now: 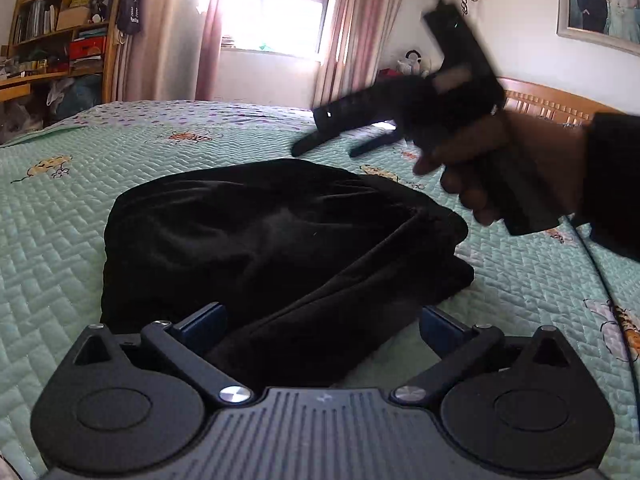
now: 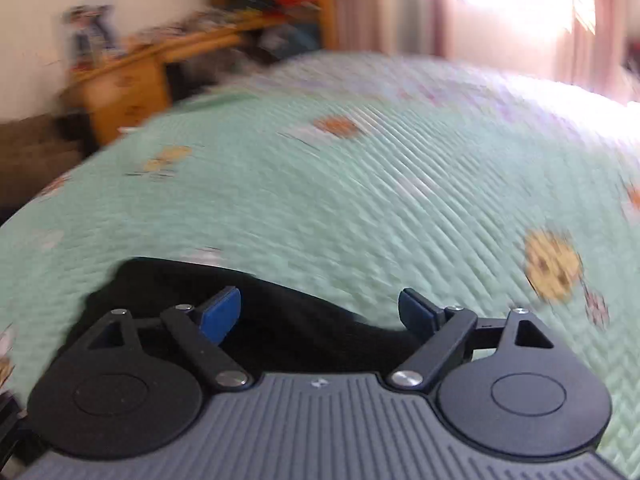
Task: Fold clothes
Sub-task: 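Press the folded trouser bundle flat with the right gripper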
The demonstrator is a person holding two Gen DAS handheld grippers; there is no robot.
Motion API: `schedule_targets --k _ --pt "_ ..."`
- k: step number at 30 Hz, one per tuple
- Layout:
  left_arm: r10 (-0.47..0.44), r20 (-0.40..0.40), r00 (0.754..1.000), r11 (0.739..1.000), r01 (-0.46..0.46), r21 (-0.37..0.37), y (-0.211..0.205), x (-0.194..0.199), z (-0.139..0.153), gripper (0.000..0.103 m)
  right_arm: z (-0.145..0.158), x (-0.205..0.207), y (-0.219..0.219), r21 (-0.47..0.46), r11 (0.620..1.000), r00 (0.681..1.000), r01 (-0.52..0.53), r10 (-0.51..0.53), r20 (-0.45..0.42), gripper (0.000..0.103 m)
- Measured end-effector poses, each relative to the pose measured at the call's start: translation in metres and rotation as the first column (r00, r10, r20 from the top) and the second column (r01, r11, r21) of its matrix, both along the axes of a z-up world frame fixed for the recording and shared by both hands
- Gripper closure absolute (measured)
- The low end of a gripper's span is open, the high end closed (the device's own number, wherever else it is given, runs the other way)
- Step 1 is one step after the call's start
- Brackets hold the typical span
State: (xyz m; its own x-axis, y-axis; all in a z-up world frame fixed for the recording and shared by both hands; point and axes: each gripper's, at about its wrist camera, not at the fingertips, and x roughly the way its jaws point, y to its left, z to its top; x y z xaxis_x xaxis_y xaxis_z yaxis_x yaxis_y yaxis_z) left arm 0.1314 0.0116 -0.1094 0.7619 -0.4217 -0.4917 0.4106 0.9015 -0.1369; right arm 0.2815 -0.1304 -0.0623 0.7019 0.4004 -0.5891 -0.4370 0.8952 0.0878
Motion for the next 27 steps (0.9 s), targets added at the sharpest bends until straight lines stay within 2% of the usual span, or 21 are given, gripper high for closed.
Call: schedule_targets --k 1,3,6,8,9,10,11,13,14,15,18,19,21,22,23,25,27 --pt "-0.001 -0.009 1.0 1.0 0.001 0.008 -0.001 -0.001 0.0 0.001 0.009 -0.013 0.014 -0.019 0.997 0.997 -0.07 0.07 0.042 0.016" --pt "0.001 -0.026 1.0 0.999 -0.001 0.034 -0.005 -0.001 -0.001 0.001 0.025 -0.015 0.061 -0.061 0.976 0.977 -0.209 0.211 0.034 0.016" --pt "0.006 -0.038 0.999 0.998 -0.003 0.07 -0.01 -0.005 -0.002 0.001 0.024 -0.015 0.118 -0.076 0.935 0.938 -0.346 0.346 -0.008 0.016" --pt "-0.007 -0.037 0.999 0.996 0.011 0.089 -0.013 -0.011 0.0 0.001 0.019 -0.015 0.15 -0.112 0.889 0.896 -0.444 0.439 -0.067 0.016" --pt "-0.016 -0.029 0.999 0.997 0.018 0.08 -0.01 -0.018 0.002 0.001 0.006 -0.011 0.164 -0.189 0.875 0.895 -0.445 0.436 -0.09 0.016" --pt "-0.023 -0.021 1.0 0.997 0.025 0.068 -0.006 -0.025 0.004 0.001 -0.007 -0.006 0.172 -0.29 0.866 0.913 -0.407 0.395 -0.102 0.018" --pt "-0.031 -0.012 0.999 0.998 0.032 0.056 -0.001 -0.032 0.007 0.001 -0.015 0.001 0.173 -0.352 0.864 0.932 -0.36 0.346 -0.105 0.016" --pt "-0.033 -0.018 0.999 0.999 0.033 -0.002 0.014 -0.049 0.012 0.001 -0.006 0.009 0.154 -0.215 0.933 0.956 -0.288 0.266 -0.127 0.017" --pt "-0.028 -0.026 0.999 0.999 0.027 -0.032 0.021 -0.056 0.013 0.001 0.003 0.002 0.149 -0.168 0.954 0.967 -0.25 0.236 -0.098 0.016" --pt "-0.004 -0.031 1.0 0.999 0.003 -0.052 0.027 -0.06 0.012 0.001 0.014 -0.009 0.148 -0.148 0.955 0.966 -0.257 0.251 -0.054 0.015" --pt "0.091 -0.064 0.994 0.991 -0.097 -0.092 0.037 -0.057 0.007 0.004 0.026 -0.015 0.171 -0.272 0.918 0.952 -0.288 0.306 0.026 0.015" --pt "0.104 -0.084 0.991 0.987 -0.113 -0.111 0.039 -0.053 0.006 0.006 0.015 -0.004 0.182 -0.354 0.882 0.947 -0.311 0.32 -0.033 0.015" --pt "0.134 -0.11 0.985 0.979 -0.148 -0.139 0.041 -0.051 0.006 0.006 -0.008 0.02 0.203 -0.502 0.786 0.932 -0.36 0.33 -0.153 0.017" --pt "0.131 -0.129 0.983 0.979 -0.149 -0.141 0.04 -0.05 0.004 0.004 -0.014 0.031 0.204 -0.52 0.772 0.93 -0.366 0.319 -0.181 0.014" --pt "0.116 -0.144 0.983 0.982 -0.136 -0.132 0.037 -0.049 0.002 0.002 -0.012 0.046 0.2 -0.497 0.802 0.944 -0.331 0.275 -0.184 0.012" --pt "0.112 -0.129 0.985 0.987 -0.126 -0.103 0.034 -0.053 0.003 0.003 -0.002 0.071 0.187 -0.484 0.856 0.982 -0.183 0.131 -0.139 0.012" --pt "0.132 -0.089 0.987 0.979 -0.144 -0.146 0.046 -0.063 0.012 0.01 0.011 0.075 0.177 -0.435 0.895 0.992 -0.093 0.044 -0.122 0.016"
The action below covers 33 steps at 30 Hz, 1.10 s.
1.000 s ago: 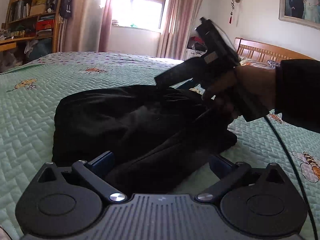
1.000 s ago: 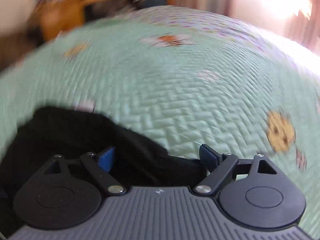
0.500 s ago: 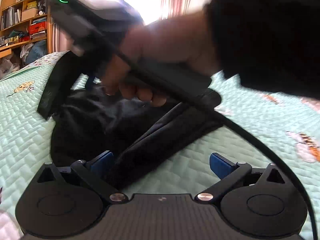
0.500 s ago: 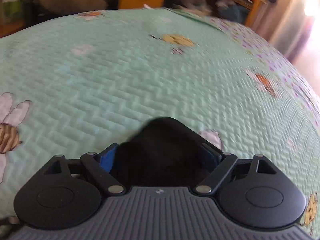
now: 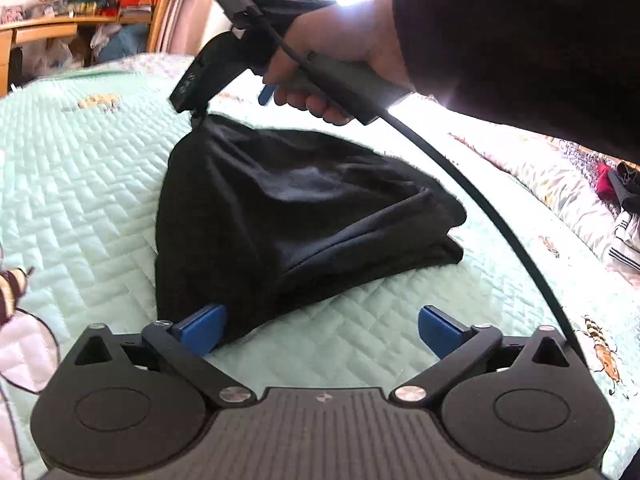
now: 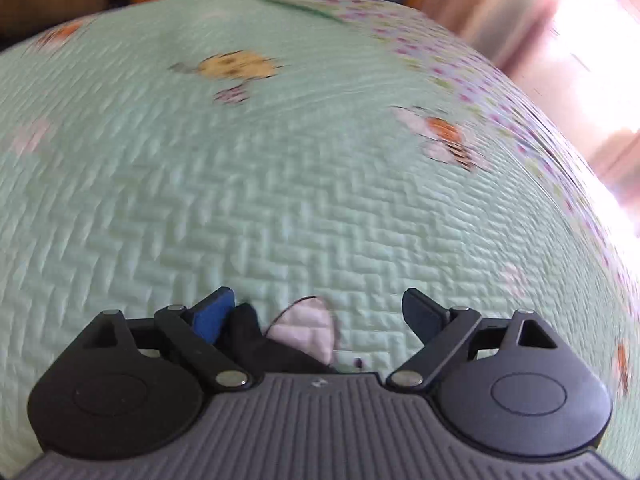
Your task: Fold clothes
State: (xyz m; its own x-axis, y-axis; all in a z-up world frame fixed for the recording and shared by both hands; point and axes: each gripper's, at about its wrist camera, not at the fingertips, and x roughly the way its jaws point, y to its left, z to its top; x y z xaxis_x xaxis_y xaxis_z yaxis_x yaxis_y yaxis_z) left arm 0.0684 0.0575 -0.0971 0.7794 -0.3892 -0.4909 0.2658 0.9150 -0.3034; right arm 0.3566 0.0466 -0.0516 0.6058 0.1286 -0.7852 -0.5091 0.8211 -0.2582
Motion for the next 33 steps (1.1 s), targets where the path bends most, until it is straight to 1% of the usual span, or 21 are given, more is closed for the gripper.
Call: schedule_targets --k 1,3,5,6,8,9,11,12,14,15,17,18,19,21,22,25,27,28,30,31,33 --pt "0.039 0.049 0.998 0.999 -0.038 -0.011 0.008 -0.007 0.006 0.009 0.006 -0.011 0.0 0.041 0.999 1.0 -0.024 0.024 -0.006 0.019" --pt "0.161 0.13 0.978 0.987 -0.161 -0.011 0.026 -0.014 0.017 0.001 0.01 -0.045 0.008 0.076 0.986 0.989 -0.147 0.149 -0.02 0.018" --pt "0.195 0.056 0.979 0.98 -0.191 -0.061 0.042 -0.002 0.013 0.001 -0.003 -0.063 0.022 -0.012 0.973 0.973 -0.231 0.23 -0.032 0.015" --pt "0.165 -0.026 0.986 0.982 -0.166 -0.088 0.045 0.01 0.005 0.001 -0.009 -0.072 0.028 -0.055 0.961 0.962 -0.271 0.269 -0.04 0.015" --pt "0.094 -0.164 0.982 0.982 -0.119 -0.147 0.042 0.027 -0.018 0.001 -0.029 -0.055 0.036 -0.173 0.946 0.962 -0.273 0.267 -0.06 0.015" --pt "0.092 -0.134 0.987 0.987 -0.108 -0.119 0.036 0.024 -0.018 0.001 -0.034 -0.036 0.034 -0.186 0.948 0.966 -0.257 0.248 -0.067 0.012" --pt "0.022 -0.104 0.994 0.996 -0.031 -0.083 0.022 0.015 -0.015 0.001 -0.028 0.004 0.023 -0.15 0.982 0.993 -0.116 0.115 -0.021 0.01" --pt "-0.008 -0.101 0.995 0.996 0.0 -0.084 0.017 0.011 -0.016 0.001 -0.021 0.014 0.016 -0.123 0.991 0.999 -0.045 0.047 0.013 0.011" --pt "-0.019 -0.085 0.996 0.999 0.016 -0.042 0.01 0.004 -0.014 0.001 -0.003 0.017 0.004 -0.054 0.998 0.998 0.02 -0.017 0.053 0.014" --pt "-0.017 -0.082 0.996 0.999 0.014 -0.031 0.009 0.003 -0.014 0.001 0.003 0.01 0.002 -0.016 1.0 0.999 0.002 -0.001 0.042 0.014" --pt "0.033 -0.07 0.997 0.998 -0.037 -0.053 0.016 0.003 -0.009 0.004 0.011 -0.022 0.004 0.035 0.995 0.995 -0.097 0.097 0.011 0.014" --pt "0.094 -0.014 0.996 0.994 -0.094 -0.05 0.023 0.002 -0.003 0.004 0.011 -0.036 0.008 0.022 0.989 0.989 -0.148 0.148 0.004 0.014" --pt "0.157 0.051 0.986 0.987 -0.154 -0.049 0.032 0.001 0.003 0.004 0.009 -0.045 0.011 -0.017 0.985 0.984 -0.174 0.174 0.036 0.014" --pt "0.275 0.165 0.947 0.961 -0.266 -0.073 0.047 0.003 0.014 0.001 0.008 -0.052 0.015 -0.071 0.978 0.976 -0.194 0.2 0.087 0.014" --pt "0.301 0.179 0.936 0.952 -0.285 -0.113 0.052 0.012 0.016 0.001 0.007 -0.044 0.014 -0.065 0.981 0.978 -0.183 0.188 0.091 0.014" --pt "0.194 0.066 0.979 0.96 -0.176 -0.22 0.05 0.06 0.005 0.004 -0.001 -0.002 0.009 -0.037 0.992 0.992 -0.122 0.123 0.033 0.013" --pt "0.14 -0.035 0.99 0.96 -0.144 -0.239 0.044 0.082 -0.013 0.004 -0.019 0.018 0.011 -0.099 0.986 0.991 -0.132 0.131 -0.017 0.014" --pt "0.132 -0.056 0.99 0.966 -0.141 -0.218 0.04 0.086 -0.022 0.004 -0.028 0.029 0.012 -0.129 0.982 0.99 -0.137 0.133 -0.041 0.013" --pt "0.119 -0.024 0.993 0.984 -0.121 -0.131 0.03 0.082 -0.023 0.003 -0.029 0.059 -0.005 -0.098 0.995 0.999 -0.025 0.022 -0.026 0.005" --pt "0.111 -0.016 0.994 0.99 -0.112 -0.086 0.024 0.079 -0.021 0.002 -0.024 0.071 -0.018 -0.053 0.995 0.997 0.083 -0.083 0.0 0.005" --pt "0.106 0.003 0.994 0.994 -0.106 -0.036 0.019 0.071 -0.02 0.002 -0.011 0.086 -0.046 0.05 0.96 0.96 0.275 -0.277 0.046 0.006"
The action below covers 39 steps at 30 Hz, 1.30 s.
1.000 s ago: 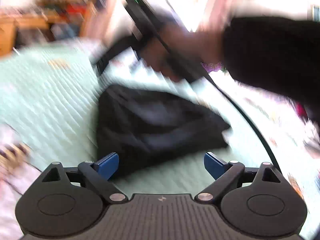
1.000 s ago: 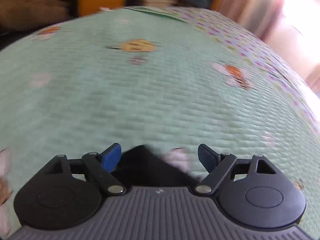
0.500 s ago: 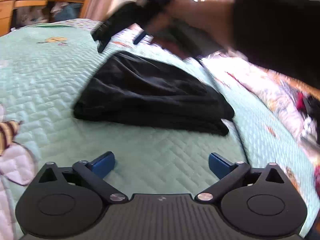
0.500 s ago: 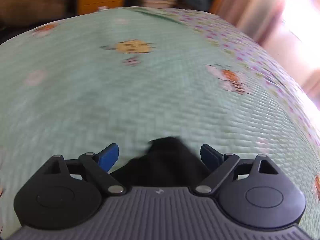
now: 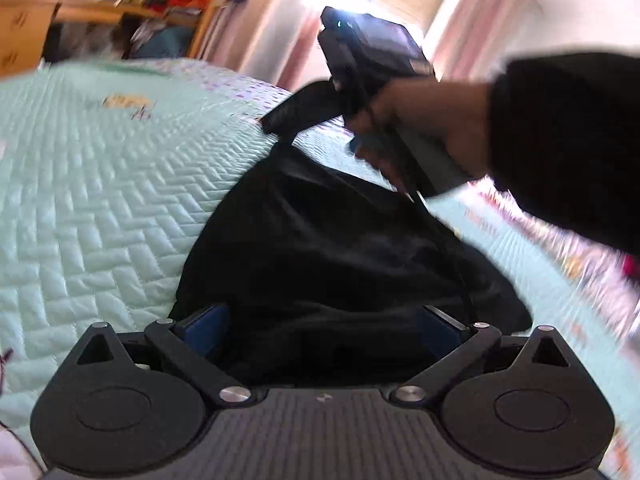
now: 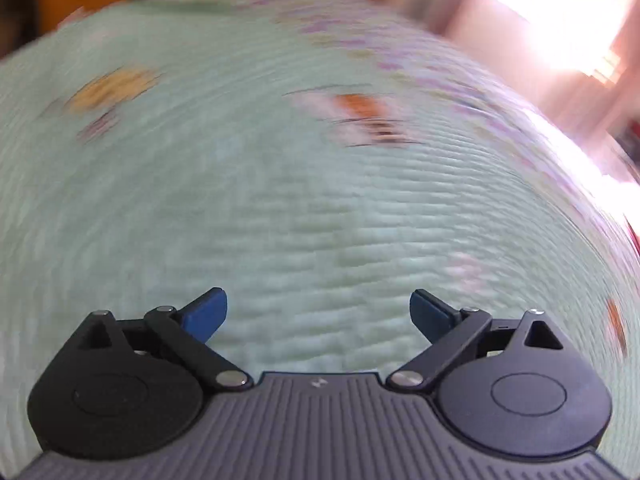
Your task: Fold clothes
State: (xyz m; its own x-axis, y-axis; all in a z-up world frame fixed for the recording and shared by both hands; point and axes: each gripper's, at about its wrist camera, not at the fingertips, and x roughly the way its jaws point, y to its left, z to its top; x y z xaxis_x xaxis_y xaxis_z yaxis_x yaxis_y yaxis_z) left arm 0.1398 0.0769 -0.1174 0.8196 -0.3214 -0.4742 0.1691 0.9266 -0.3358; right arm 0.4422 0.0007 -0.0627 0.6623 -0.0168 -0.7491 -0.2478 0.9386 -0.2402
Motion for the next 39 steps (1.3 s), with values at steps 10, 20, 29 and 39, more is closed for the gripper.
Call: schedule_targets --k 10,20,29,39 --pt "0.02 0.041 0.999 0.998 -0.018 -0.056 0.004 -0.005 0.0 0.002 -0.002 -0.018 -0.008 -0.003 1.0 1.0 -0.023 0.023 -0.015 0.015" --pt "-0.118 0.087 0.989 0.988 0.125 -0.086 -0.001 -0.007 0.002 0.002 -0.004 -0.1 -0.04 0.113 0.968 0.973 -0.226 0.23 -0.027 0.015" --pt "-0.112 0.177 0.978 0.991 0.124 -0.054 -0.004 -0.019 0.009 0.001 0.002 -0.184 -0.105 0.143 0.962 0.972 -0.233 0.228 0.05 0.013" --pt "-0.106 0.264 0.959 0.993 0.115 -0.019 -0.013 -0.027 0.016 0.001 0.002 -0.245 -0.166 0.275 0.942 0.968 -0.192 0.136 0.213 0.009"
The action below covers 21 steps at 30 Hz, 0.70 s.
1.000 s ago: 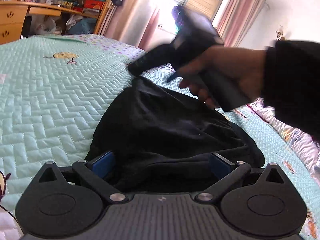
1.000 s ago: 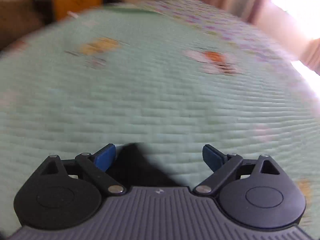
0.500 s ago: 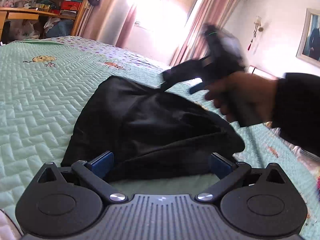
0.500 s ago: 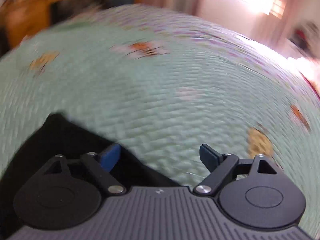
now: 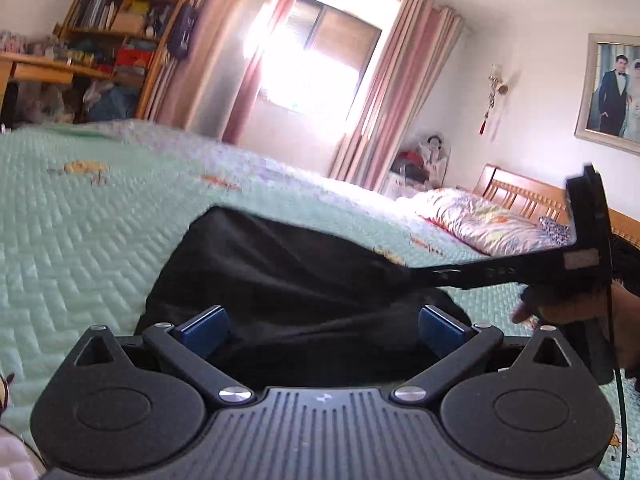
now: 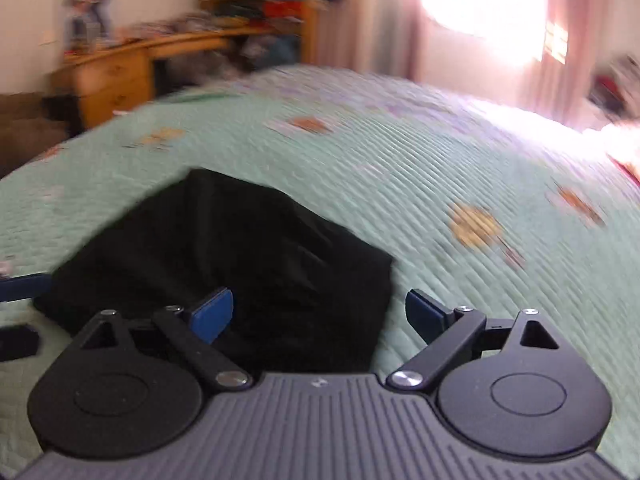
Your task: Fold clothes
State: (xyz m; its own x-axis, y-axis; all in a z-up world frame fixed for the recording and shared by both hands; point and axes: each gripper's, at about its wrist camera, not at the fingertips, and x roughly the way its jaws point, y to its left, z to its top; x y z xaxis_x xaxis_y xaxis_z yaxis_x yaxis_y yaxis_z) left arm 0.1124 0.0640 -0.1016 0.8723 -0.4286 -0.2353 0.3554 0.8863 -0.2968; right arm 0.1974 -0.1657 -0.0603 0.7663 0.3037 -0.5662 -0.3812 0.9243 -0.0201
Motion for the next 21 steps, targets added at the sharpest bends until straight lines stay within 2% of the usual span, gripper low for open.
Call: schedule_targets --k 1,3,6,8,9,10,12,15,16,18,19,21 --pt "-0.009 0.019 1.0 1.0 0.009 0.007 -0.006 0.0 0.002 0.001 0.0 0.01 0.018 -0.011 0.998 0.998 -0.065 0.065 0.01 0.009" --pt "-0.05 0.009 0.999 0.999 0.05 0.012 -0.018 0.004 0.004 0.001 -0.001 0.029 0.054 -0.034 0.981 0.981 -0.193 0.194 0.029 0.009" --pt "-0.085 -0.053 0.995 0.995 0.088 0.04 -0.032 0.015 0.0 0.001 -0.013 0.066 0.096 -0.087 0.947 0.951 -0.31 0.306 -0.053 0.009" --pt "-0.098 -0.155 0.983 0.993 0.106 0.048 -0.031 0.028 -0.009 0.001 -0.025 0.084 0.099 -0.164 0.932 0.942 -0.325 0.304 -0.141 0.009" --pt "-0.103 -0.187 0.977 0.993 0.111 0.035 -0.028 0.033 -0.012 0.001 -0.031 0.084 0.094 -0.204 0.928 0.946 -0.313 0.285 -0.155 0.009" --pt "-0.108 -0.213 0.971 0.993 0.114 0.019 -0.026 0.037 -0.014 0.001 -0.029 0.081 0.078 -0.178 0.944 0.955 -0.279 0.254 -0.15 0.009" --pt "-0.11 -0.206 0.972 0.994 0.113 0.007 -0.023 0.036 -0.014 0.001 -0.019 0.067 0.046 -0.101 0.977 0.977 -0.188 0.175 -0.121 0.009" --pt "-0.108 -0.186 0.977 0.993 0.116 0.033 -0.025 0.032 -0.013 0.001 -0.008 0.03 0.006 0.075 0.987 0.989 -0.14 0.143 -0.037 0.007" --pt "-0.112 -0.182 0.977 0.992 0.121 0.037 -0.024 0.03 -0.012 0.001 -0.016 0.018 0.004 0.057 0.986 0.986 -0.156 0.159 -0.053 0.006" --pt "-0.11 -0.18 0.977 0.992 0.118 0.035 -0.022 0.025 -0.012 0.001 -0.039 0.001 0.013 -0.149 0.969 0.974 -0.199 0.178 -0.143 0.006" --pt "-0.109 -0.175 0.979 0.993 0.114 0.021 -0.019 0.022 -0.01 0.001 -0.045 -0.014 0.01 -0.193 0.96 0.975 -0.205 0.182 -0.13 0.006" --pt "-0.103 -0.139 0.985 0.995 0.102 -0.017 -0.011 0.015 -0.007 0.001 -0.047 -0.036 -0.005 -0.172 0.971 0.983 -0.164 0.146 -0.111 0.006"
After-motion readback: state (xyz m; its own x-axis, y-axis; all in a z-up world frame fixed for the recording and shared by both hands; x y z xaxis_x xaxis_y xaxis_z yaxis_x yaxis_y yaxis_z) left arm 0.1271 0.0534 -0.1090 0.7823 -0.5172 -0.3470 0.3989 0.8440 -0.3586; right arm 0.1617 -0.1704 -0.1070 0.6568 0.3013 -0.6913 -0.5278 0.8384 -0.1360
